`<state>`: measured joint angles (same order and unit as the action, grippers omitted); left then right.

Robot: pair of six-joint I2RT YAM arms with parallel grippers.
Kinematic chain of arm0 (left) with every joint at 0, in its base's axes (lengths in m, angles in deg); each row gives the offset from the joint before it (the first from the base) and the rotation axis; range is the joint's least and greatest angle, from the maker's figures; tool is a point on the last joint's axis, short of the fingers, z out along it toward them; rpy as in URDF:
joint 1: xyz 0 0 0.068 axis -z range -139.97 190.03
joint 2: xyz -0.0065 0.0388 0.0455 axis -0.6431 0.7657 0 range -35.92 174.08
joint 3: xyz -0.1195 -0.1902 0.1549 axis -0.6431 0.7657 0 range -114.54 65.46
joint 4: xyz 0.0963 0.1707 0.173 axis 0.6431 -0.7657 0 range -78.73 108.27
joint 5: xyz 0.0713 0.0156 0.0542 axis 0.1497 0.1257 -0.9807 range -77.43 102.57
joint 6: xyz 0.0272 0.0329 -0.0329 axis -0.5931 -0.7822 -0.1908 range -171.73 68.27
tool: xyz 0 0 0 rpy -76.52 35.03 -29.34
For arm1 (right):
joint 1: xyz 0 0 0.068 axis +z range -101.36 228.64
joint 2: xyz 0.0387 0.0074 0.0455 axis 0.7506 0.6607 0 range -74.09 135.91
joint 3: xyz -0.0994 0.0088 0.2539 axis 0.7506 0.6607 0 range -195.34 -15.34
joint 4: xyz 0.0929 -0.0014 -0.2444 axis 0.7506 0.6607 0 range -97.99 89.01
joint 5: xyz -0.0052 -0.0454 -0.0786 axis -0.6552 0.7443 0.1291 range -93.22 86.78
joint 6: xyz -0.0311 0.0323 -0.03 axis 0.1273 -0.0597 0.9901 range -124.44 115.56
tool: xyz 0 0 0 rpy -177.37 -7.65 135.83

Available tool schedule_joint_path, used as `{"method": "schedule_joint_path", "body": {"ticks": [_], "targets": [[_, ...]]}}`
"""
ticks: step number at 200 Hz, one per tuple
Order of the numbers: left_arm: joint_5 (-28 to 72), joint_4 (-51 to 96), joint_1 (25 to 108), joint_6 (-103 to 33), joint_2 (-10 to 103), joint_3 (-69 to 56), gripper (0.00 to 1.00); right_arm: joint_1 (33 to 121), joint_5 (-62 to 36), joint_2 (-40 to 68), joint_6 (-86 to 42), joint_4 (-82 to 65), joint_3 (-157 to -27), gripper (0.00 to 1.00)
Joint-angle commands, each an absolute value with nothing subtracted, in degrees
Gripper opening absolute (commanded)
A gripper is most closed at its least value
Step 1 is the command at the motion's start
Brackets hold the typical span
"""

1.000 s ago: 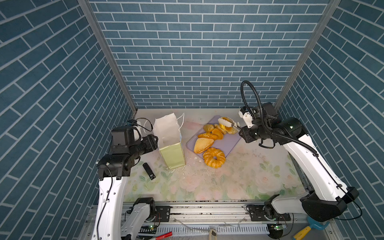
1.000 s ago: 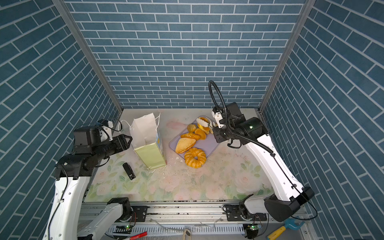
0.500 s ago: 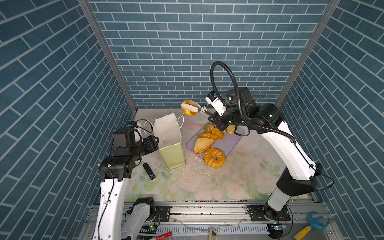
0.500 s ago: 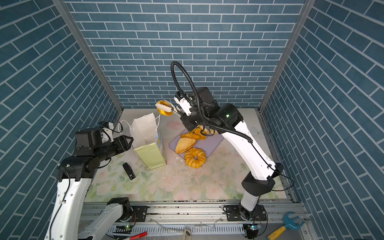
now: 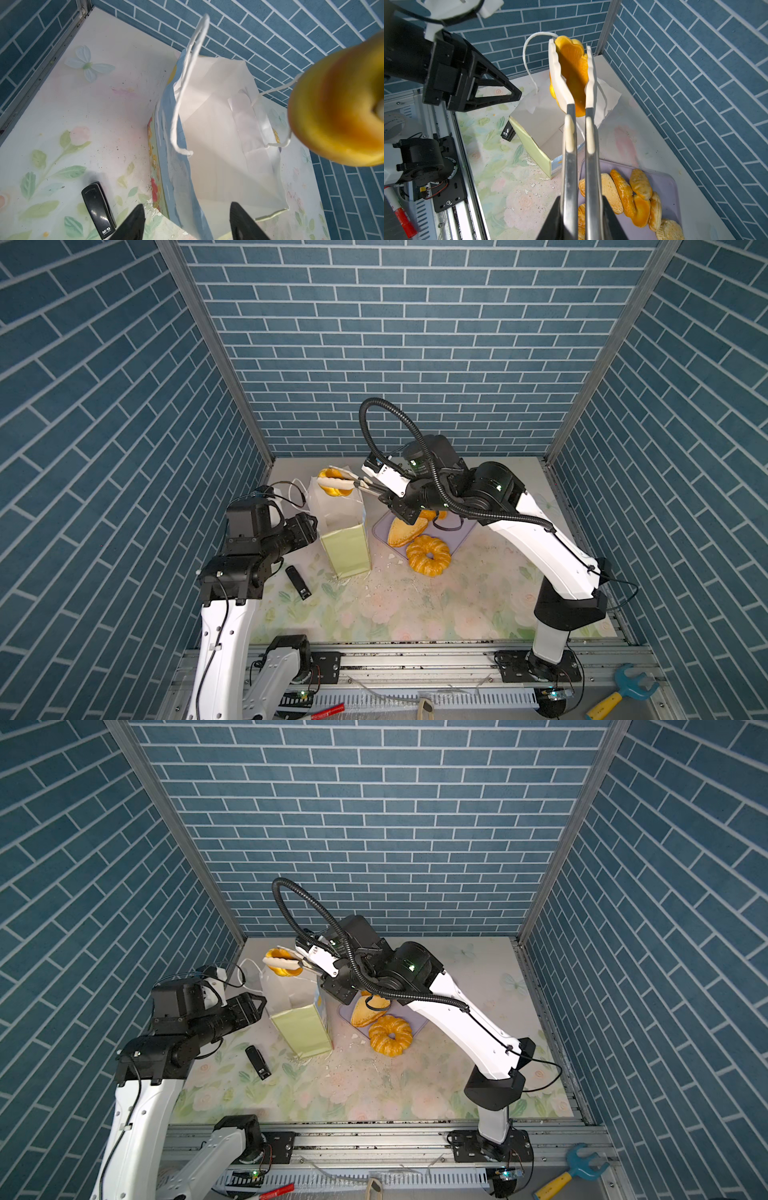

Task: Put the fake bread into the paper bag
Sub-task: 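Carry the tart in the tongs over the paper bag mouth with the right gripper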

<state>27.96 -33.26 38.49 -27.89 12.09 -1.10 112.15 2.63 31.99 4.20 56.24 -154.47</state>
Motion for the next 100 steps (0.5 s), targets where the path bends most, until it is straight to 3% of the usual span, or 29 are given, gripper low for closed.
{"method": "schedule_joint_path", "body": {"ticks": [1, 100], "targets": [[26.4, -33.1, 38.3, -27.5, 11.1, -1.3, 0.66, 112.8, 5.1, 31.4, 6.6, 53.0, -156.6, 0.24], [22.8, -34.3, 38.4, -27.0, 8.8, -2.4, 0.66, 116.3, 14.6, 26.2, 11.1, 46.1, -153.7, 0.24]]}}
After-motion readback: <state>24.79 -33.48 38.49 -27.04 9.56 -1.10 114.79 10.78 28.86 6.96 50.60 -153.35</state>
